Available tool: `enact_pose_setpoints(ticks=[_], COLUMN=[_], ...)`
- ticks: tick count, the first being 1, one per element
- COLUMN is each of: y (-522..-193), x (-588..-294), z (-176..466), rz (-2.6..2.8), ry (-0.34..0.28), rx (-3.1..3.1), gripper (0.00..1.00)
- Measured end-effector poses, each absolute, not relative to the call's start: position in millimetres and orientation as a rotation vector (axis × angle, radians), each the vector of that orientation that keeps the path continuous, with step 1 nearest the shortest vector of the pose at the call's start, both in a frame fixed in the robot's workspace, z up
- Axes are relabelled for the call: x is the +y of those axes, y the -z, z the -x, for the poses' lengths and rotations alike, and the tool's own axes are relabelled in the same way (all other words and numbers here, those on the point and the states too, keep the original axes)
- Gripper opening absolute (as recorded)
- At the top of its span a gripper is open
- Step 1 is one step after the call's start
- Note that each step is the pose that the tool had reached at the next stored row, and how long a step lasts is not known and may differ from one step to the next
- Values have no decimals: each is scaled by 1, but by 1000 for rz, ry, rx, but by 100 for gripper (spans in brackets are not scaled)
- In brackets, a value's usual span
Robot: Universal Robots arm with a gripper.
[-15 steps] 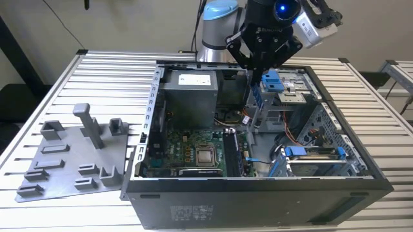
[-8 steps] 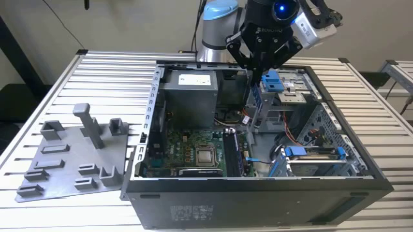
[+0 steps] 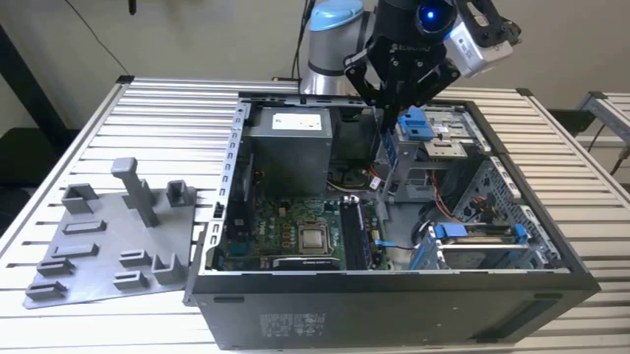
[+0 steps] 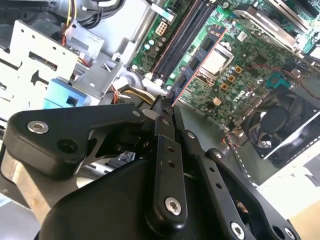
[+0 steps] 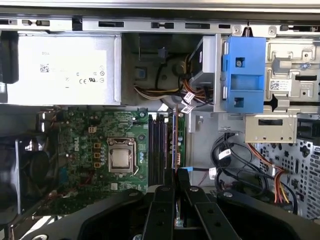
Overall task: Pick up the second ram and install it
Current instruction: 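Insert the second ram into the second slot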
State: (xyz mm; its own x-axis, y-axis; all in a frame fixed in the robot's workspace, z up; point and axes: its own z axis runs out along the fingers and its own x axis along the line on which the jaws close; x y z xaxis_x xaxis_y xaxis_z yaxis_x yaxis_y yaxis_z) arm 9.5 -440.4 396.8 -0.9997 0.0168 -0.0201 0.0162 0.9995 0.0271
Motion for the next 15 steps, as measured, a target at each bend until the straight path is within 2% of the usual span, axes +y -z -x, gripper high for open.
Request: enact_pose_setpoints(ticks=[15], y=[-381], x=[-452], z=[-14], rz=[-27], ry=[-56], rx=[3135], gripper=[14])
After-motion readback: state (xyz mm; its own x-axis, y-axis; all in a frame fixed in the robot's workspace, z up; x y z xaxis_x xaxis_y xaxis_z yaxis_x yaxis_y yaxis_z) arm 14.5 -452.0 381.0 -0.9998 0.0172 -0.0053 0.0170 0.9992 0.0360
